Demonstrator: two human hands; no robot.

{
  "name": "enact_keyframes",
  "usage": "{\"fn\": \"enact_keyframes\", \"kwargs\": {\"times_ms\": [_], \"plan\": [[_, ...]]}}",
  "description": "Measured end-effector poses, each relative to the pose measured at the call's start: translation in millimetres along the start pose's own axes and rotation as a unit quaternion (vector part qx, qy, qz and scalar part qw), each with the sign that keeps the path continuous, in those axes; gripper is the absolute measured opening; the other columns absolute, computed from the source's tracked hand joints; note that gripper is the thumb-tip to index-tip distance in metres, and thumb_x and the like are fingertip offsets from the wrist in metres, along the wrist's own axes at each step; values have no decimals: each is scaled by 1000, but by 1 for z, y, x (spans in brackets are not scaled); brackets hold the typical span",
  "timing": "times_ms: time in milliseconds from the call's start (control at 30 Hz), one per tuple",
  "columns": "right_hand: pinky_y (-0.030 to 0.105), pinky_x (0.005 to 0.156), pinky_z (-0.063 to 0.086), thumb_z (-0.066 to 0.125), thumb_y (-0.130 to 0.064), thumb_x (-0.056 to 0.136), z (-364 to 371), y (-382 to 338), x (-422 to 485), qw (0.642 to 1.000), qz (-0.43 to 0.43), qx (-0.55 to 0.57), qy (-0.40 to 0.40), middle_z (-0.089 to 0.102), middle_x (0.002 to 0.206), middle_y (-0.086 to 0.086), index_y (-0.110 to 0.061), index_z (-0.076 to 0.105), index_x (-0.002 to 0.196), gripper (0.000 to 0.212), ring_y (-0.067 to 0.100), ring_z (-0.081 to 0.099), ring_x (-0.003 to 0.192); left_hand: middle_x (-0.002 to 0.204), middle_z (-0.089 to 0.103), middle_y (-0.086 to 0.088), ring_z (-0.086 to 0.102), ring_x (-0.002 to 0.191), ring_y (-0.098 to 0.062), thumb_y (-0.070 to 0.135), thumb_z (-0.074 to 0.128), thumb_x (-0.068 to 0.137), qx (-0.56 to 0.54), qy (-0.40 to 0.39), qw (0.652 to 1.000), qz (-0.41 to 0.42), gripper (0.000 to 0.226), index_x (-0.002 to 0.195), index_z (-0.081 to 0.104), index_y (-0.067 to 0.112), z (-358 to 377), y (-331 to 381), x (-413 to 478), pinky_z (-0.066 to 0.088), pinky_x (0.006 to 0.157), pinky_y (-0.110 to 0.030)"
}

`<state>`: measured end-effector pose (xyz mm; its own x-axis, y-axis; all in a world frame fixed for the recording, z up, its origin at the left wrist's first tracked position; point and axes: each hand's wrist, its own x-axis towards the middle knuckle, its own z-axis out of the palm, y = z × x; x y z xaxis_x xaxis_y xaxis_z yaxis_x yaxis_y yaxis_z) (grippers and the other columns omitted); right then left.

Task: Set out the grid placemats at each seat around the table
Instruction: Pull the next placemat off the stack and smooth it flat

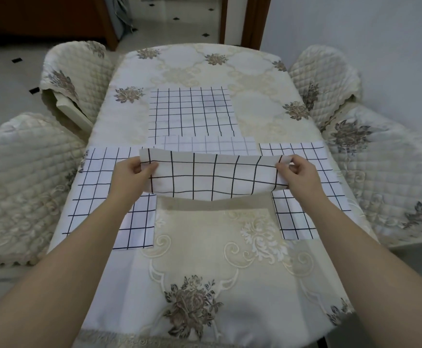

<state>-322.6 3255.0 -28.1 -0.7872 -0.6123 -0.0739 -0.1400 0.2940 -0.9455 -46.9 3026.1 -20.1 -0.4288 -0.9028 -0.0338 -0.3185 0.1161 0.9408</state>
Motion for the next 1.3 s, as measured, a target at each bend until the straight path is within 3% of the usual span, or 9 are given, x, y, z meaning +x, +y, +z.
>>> {"fn": "enact_keyframes", "kwargs": {"times_ms": [100,167,367,567,633,733,867,1067,1300], "plan": [[40,68,42,62,-43,74,-1,11,-5,1000,21,-16,-2,54,84,39,-19,62,81,24,24,50,70,64,68,29,63,63,12,17,65,88,6,-12,1000,-8,11,84,67,28,0,-6,-7,47,59,-10],[38,66,41,61,-44,73,-1,16,-9,999,29,-18,-1,52,72,25,-21,61,79,24,24,48,68,67,70,21,65,66,6,18,65,89,8,-17,1000,-12,13,84,67,29,3,-9,-10,47,59,-11],[22,45,25,60,-23,91,6,35,-10,998,42,-54,5,30,48,-9,-19,59,79,12,9,26,43,83,70,3,65,76,-13,20,65,89,18,-36,997,-59,7,93,70,19,10,-30,-11,52,68,-27],[13,39,27,60,-23,91,21,62,-6,991,76,-110,0,38,56,-2,-16,57,79,15,9,30,43,76,66,1,61,72,-16,23,64,89,90,-53,989,-109,11,88,69,13,16,-61,-5,45,63,-24],[18,42,28,61,-23,90,26,72,-6,988,95,-122,2,39,55,-2,-15,52,71,22,13,31,45,62,50,-2,46,59,-18,22,66,87,111,-57,985,-119,23,73,60,5,20,-70,-1,37,57,-26],[26,52,27,63,-26,88,32,85,-1,983,116,-141,4,40,60,6,-7,48,71,30,18,33,53,60,36,1,34,58,-15,22,69,85,128,-45,981,-136,29,75,58,-3,26,-80,6,39,59,-35],[29,53,24,62,-24,88,39,93,8,979,116,-169,22,35,62,6,-11,41,67,32,19,31,57,71,45,-9,42,67,-20,25,69,85,171,-45,977,-121,25,72,52,11,35,-89,19,35,61,-29],[28,57,34,65,-25,86,47,98,34,973,133,-181,54,50,67,6,2,55,74,31,20,43,62,59,45,2,46,61,-18,26,66,86,253,-38,964,-75,30,64,49,14,48,-94,42,35,54,-26],[22,53,35,64,-26,87,55,97,58,965,102,-233,70,56,70,2,-5,61,77,23,19,49,66,69,61,-19,57,66,-32,26,66,85,280,-26,959,-45,30,73,60,-1,56,-94,67,50,63,-39]]}}
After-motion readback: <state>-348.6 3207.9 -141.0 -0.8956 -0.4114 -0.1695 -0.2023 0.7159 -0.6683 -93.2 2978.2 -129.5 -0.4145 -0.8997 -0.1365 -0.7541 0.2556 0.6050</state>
